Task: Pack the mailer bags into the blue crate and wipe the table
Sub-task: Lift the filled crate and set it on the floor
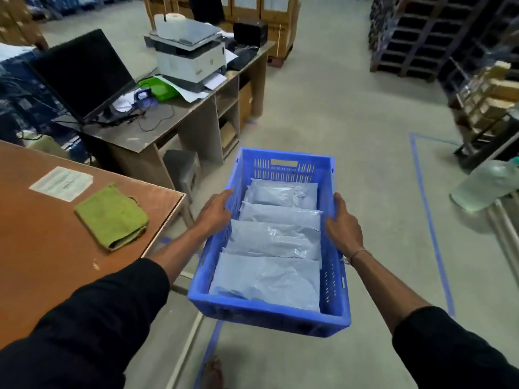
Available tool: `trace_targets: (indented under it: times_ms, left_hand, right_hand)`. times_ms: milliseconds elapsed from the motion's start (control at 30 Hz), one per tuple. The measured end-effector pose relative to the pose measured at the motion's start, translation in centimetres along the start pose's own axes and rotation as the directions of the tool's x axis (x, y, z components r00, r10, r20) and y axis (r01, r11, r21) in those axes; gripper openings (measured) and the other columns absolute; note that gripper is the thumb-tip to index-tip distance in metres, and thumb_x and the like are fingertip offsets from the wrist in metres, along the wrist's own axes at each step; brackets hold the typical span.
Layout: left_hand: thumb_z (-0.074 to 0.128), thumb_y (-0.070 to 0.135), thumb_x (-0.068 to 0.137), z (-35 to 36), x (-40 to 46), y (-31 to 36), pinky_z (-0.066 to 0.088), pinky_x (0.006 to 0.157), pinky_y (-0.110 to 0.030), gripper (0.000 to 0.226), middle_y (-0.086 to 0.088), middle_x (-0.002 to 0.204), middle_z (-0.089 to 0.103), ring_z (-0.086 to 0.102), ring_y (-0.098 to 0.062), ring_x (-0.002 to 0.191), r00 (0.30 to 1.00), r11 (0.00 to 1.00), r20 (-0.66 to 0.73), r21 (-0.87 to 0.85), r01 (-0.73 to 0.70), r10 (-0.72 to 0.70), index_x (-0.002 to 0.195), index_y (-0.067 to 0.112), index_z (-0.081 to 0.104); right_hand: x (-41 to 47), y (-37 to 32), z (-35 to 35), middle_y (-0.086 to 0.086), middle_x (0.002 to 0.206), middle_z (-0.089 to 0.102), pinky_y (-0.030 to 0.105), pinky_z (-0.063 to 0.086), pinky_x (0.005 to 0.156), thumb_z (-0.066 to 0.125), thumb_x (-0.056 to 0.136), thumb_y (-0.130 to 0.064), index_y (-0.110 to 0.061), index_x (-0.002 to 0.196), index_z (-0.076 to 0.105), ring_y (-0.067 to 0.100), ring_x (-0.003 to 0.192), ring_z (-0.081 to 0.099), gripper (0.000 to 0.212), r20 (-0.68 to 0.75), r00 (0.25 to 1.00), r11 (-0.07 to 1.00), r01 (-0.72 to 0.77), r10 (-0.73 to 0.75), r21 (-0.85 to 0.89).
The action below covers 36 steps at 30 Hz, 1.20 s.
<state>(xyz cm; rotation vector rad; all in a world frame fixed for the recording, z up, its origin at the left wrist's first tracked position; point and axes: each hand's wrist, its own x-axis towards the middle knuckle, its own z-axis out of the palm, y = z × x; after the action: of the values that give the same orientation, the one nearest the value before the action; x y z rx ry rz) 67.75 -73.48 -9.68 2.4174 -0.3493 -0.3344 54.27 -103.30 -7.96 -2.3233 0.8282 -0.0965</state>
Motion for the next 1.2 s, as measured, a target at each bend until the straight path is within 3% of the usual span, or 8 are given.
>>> trace_targets:
  times_ms: [133,300,433,533,667,767,933,1200]
  left_hand:
    - [0.044,-0.006,0.088,5.7,2.8,-4.6,0.03,0.118,-0.031,0.07,-0.014,0.157,0.041,0.041,-0.027,0.146,0.994,0.997,0.089,-0.036,0.062,-0.059,0.155,0.016,0.043]
    - [0.046,-0.007,0.089,13.4,5.1,-10.7,0.028,0.118,-0.029,0.069,-0.016,0.157,0.04,0.038,-0.027,0.147,0.973,0.992,0.209,-0.049,0.112,-0.1,0.155,0.013,0.043]
    - [0.046,-0.009,0.086,19.3,6.8,-15.8,0.034,0.119,-0.036,0.075,-0.012,0.158,0.038,0.039,-0.026,0.146,0.95,0.986,0.285,-0.067,0.153,-0.128,0.156,0.018,0.042]
    - [0.046,-0.014,0.083,23.6,8.1,-18.7,0.032,0.121,-0.038,0.077,-0.014,0.157,0.039,0.039,-0.027,0.146,0.943,0.981,0.303,-0.09,0.175,-0.14,0.155,0.014,0.042]
    - [0.047,-0.018,0.082,29.0,10.2,-22.3,0.028,0.122,-0.035,0.077,-0.018,0.157,0.039,0.036,-0.028,0.148,0.936,0.979,0.328,-0.106,0.171,-0.128,0.155,0.008,0.042]
    - [0.049,-0.015,0.083,33.0,11.7,-25.6,0.028,0.121,-0.031,0.079,-0.015,0.158,0.038,0.035,-0.026,0.149,0.927,0.98,0.356,-0.105,0.169,-0.121,0.156,0.013,0.04]
    - [0.048,-0.015,0.085,39.3,13.5,-30.1,0.022,0.113,-0.019,0.078,-0.014,0.157,0.039,0.035,-0.025,0.149,0.926,0.98,0.358,-0.108,0.167,-0.118,0.157,0.013,0.039]
    - [0.048,-0.013,0.087,46.3,15.6,-35.4,0.024,0.113,-0.022,0.08,-0.011,0.16,0.035,0.032,-0.024,0.15,0.913,0.98,0.389,-0.098,0.173,-0.122,0.159,0.019,0.036]
  right_hand:
    - [1.1,4.3,6.1,0.004,0.07,0.055,0.032,0.037,0.053,0.044,0.093,-0.012,-0.037,0.16,0.014,0.022,0.058,0.05,0.078,0.068,0.993,0.995,-0.1,0.101,-0.017]
    - [2.7,11.3,13.9,0.02,0.085,0.067,0.031,0.039,0.053,0.046,0.096,-0.016,-0.039,0.16,0.004,0.027,0.059,0.054,0.08,0.166,0.967,0.981,-0.193,0.193,-0.016]
    - [4.4,16.6,19.8,0.03,0.092,0.066,0.032,0.038,0.054,0.045,0.095,-0.009,-0.037,0.161,0.0,0.03,0.061,0.054,0.084,0.248,0.943,0.973,-0.231,0.224,0.0]
    - [5.8,20.3,24.1,0.026,0.082,0.061,0.033,0.038,0.055,0.043,0.095,-0.005,-0.037,0.161,-0.003,0.029,0.06,0.051,0.087,0.277,0.925,0.964,-0.264,0.26,-0.023]
    - [7.9,24.8,29.1,0.034,0.097,0.066,0.032,0.038,0.055,0.044,0.097,-0.005,-0.035,0.161,-0.003,0.031,0.064,0.054,0.085,0.281,0.922,0.963,-0.267,0.265,-0.033]
    - [9.4,28.1,32.6,0.034,0.103,0.066,0.035,0.042,0.062,0.044,0.097,-0.006,-0.036,0.161,-0.004,0.039,0.076,0.062,0.085,0.29,0.919,0.962,-0.273,0.268,-0.022]
    - [11.6,33.2,38.2,0.028,0.094,0.065,0.035,0.041,0.06,0.044,0.096,-0.003,-0.037,0.161,-0.005,0.03,0.066,0.054,0.088,0.312,0.909,0.958,-0.284,0.277,-0.024]
    - [13.6,38.9,45.2,0.031,0.096,0.066,0.031,0.041,0.055,0.044,0.092,0.001,-0.039,0.16,-0.005,0.031,0.065,0.055,0.093,0.325,0.894,0.947,-0.319,0.309,-0.022]
